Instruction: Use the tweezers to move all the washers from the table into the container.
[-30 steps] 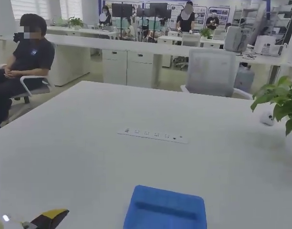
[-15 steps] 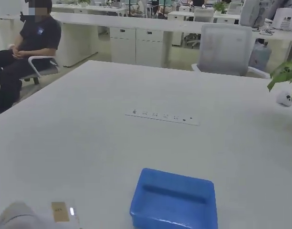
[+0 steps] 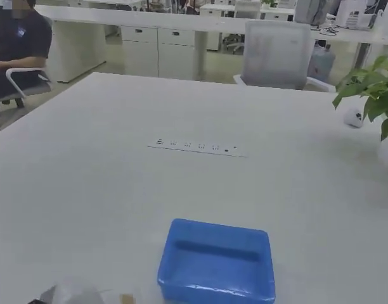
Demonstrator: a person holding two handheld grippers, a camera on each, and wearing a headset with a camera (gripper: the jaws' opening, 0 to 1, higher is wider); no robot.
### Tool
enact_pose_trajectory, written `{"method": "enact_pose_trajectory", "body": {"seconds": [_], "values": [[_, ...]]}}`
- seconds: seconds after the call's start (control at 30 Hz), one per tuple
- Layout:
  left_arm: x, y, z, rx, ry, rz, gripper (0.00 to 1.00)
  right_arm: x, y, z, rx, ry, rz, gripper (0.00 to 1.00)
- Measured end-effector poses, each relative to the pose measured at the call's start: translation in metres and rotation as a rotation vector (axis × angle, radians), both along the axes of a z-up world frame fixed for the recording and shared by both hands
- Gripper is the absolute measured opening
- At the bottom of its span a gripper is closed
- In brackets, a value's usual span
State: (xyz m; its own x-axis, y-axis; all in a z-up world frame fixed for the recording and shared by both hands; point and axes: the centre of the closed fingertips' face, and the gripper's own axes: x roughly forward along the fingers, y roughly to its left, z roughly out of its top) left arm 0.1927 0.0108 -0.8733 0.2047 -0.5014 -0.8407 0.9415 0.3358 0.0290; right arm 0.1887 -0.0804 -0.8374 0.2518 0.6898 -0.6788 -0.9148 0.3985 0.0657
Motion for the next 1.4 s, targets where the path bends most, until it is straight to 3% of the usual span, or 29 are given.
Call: {"method": "enact_pose_trajectory", "body": {"seconds": [0.27,0.43,0.53,0.63,0.8,1.03,1.27,1.4], "values": [[-0.002,0.000,-0.010,0.111,-0.033,-0.158,0.06,-0.005,0.002,-0.012,-0.055,0.010,0.034,0.19],[-0.002,-0.005,-0.008,0.116,-0.054,-0.225,0.03,-0.008,0.000,-0.019,-0.089,0.019,0.057,0.19],[-0.004,-0.004,-0.011,0.150,-0.058,-0.269,0.02,-0.009,0.002,-0.022,-0.103,0.024,0.076,0.19],[-0.003,-0.008,-0.010,0.135,-0.075,-0.300,0.00,-0.008,0.005,-0.026,-0.112,0.027,0.084,0.20],[-0.010,-0.008,-0.009,0.138,-0.067,-0.368,0.00,-0.005,0.010,-0.029,-0.113,0.029,0.093,0.21],[-0.012,-0.011,0.014,0.091,-0.090,-0.383,0.00,-0.007,0.017,-0.032,-0.128,0.023,0.129,0.20],[-0.022,-0.019,0.044,0.041,-0.116,-0.389,0.00,-0.014,0.024,-0.032,-0.109,0.024,0.167,0.19],[-0.028,-0.025,0.056,0.022,-0.105,-0.401,0.00,-0.015,0.025,-0.032,-0.113,0.019,0.179,0.18]]}}
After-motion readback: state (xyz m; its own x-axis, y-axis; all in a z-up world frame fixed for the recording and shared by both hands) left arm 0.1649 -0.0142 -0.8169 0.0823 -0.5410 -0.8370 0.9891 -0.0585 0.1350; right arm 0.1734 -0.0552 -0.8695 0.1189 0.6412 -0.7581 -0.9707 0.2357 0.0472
